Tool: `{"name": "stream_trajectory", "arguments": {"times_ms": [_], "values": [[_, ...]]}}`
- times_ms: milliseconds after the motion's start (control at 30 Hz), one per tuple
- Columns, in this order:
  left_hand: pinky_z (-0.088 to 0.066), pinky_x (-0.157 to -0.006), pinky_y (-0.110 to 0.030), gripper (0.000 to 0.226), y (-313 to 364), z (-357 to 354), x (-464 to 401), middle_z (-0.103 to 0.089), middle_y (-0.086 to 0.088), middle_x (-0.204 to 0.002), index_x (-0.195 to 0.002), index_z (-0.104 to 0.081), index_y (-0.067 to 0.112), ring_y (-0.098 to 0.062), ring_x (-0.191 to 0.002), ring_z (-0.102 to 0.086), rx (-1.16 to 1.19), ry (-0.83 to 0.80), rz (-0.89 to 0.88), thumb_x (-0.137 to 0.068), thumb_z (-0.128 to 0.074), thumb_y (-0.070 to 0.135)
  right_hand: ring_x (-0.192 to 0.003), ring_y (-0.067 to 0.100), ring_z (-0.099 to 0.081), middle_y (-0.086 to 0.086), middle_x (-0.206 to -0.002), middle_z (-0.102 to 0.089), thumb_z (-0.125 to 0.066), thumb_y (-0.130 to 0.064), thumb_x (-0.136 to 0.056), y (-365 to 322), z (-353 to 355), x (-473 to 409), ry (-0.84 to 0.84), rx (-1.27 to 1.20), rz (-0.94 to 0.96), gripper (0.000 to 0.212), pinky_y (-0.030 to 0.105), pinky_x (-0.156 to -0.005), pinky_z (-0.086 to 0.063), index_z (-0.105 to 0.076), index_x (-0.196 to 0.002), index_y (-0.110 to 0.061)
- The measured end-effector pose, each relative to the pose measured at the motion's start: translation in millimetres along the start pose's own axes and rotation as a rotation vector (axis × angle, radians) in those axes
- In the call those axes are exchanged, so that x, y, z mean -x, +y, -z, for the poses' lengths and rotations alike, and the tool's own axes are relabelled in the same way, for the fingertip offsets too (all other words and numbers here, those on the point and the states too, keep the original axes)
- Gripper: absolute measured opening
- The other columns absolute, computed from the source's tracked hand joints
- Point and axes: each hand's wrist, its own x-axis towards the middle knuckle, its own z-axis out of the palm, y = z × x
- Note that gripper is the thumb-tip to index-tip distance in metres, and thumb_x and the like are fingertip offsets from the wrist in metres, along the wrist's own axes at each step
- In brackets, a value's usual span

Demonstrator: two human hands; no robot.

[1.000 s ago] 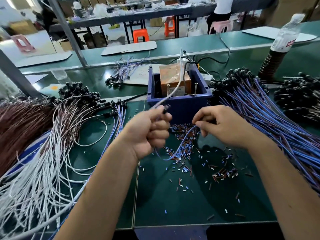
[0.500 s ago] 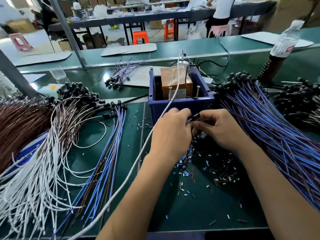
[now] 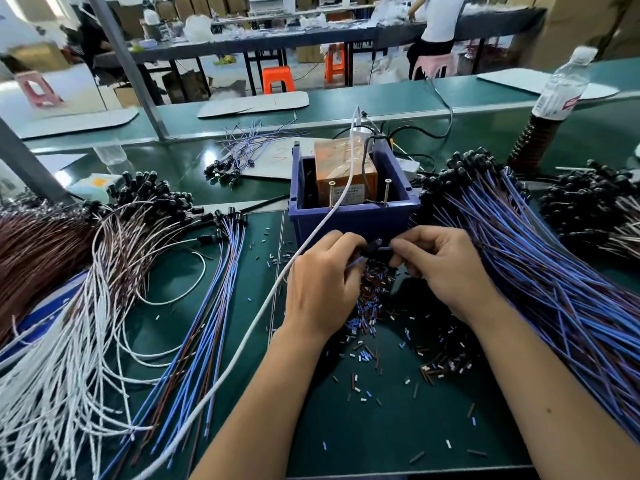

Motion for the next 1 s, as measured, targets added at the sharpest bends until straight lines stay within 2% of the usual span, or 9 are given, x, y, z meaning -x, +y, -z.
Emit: {"name": "stream_trajectory", "arguments": {"times_ms": [100, 333, 467, 533, 833, 933, 1000], "values": [[-0.051, -0.068, -0.042, 0.014, 0, -7, 1, -0.068, 0.002, -0.091, -0.103, -0.073, 0.012, -0.021, -0.081, -0.064, 0.082, -0.022, -0.025, -0.091, -0.067, 0.007, -0.054, 0.008, -0.057, 0.007, -0.071, -0.076, -0.073, -0.012, -0.097, 4, -6, 1, -0.06, 0.028, 0.005, 0.013, 0.018, -0.054, -0.047, -0.078, -0.086, -0.017], [-0.049, -0.066, -0.041, 0.003, -5, -13, 2, -0.066, 0.003, -0.084, -0.096, -0.069, 0.012, -0.02, -0.076, -0.062, 0.111, 0.034, 0.035, -0.095, -0.068, 0.009, -0.052, 0.006, -0.058, 0.005, -0.066, -0.074, -0.076, -0.019, -0.095, 3, -7, 1, -0.023, 0.049, 0.011, 0.018, 0.017, -0.054, -0.047, -0.076, -0.076, -0.018], [-0.041, -0.06, -0.026, 0.01, -3, -14, 2, -0.058, 0.01, -0.074, -0.088, -0.064, 0.015, -0.009, -0.067, -0.053, 0.164, 0.056, 0.061, -0.098, -0.067, 0.013, -0.052, 0.009, -0.057, 0.005, -0.063, -0.072, -0.075, -0.022, -0.095, -1, -5, 2, -0.024, 0.004, -0.007, 0.018, 0.018, -0.053, -0.047, -0.074, -0.078, -0.015], [-0.038, -0.059, -0.022, 0.012, -3, -14, 3, -0.057, 0.012, -0.072, -0.087, -0.064, 0.017, -0.008, -0.066, -0.053, 0.175, 0.045, 0.063, -0.098, -0.067, 0.015, -0.051, 0.009, -0.056, 0.005, -0.062, -0.07, -0.074, -0.022, -0.094, -3, -4, 3, -0.034, -0.013, -0.019, 0.02, 0.018, -0.052, -0.046, -0.073, -0.078, -0.011], [-0.038, -0.057, -0.027, 0.014, -2, -11, 2, -0.056, 0.012, -0.07, -0.085, -0.061, 0.017, -0.01, -0.063, -0.052, 0.198, 0.039, 0.059, -0.098, -0.064, 0.015, -0.051, 0.012, -0.054, 0.004, -0.06, -0.067, -0.073, -0.036, -0.087, -10, 0, 4, -0.02, -0.047, -0.016, 0.032, 0.021, -0.051, -0.046, -0.071, -0.079, -0.006], [-0.038, -0.054, -0.032, 0.023, -9, -8, 2, -0.051, 0.011, -0.062, -0.078, -0.057, 0.02, -0.012, -0.058, -0.049, 0.209, 0.135, 0.133, -0.1, -0.062, 0.021, -0.052, 0.011, -0.053, 0.002, -0.059, -0.064, -0.074, -0.038, -0.088, -7, 9, 1, 0.105, -0.099, -0.024, 0.025, 0.021, -0.053, -0.046, -0.073, -0.076, -0.015], [-0.042, -0.055, -0.035, 0.025, -10, -7, 3, -0.055, 0.009, -0.061, -0.075, -0.057, 0.022, -0.013, -0.058, -0.052, 0.238, 0.19, 0.18, -0.099, -0.061, 0.023, -0.053, 0.01, -0.055, 0.002, -0.06, -0.066, -0.078, -0.031, -0.091, -3, 9, 1, 0.112, -0.06, -0.014, 0.022, 0.019, -0.053, -0.047, -0.074, -0.074, -0.017]]}}
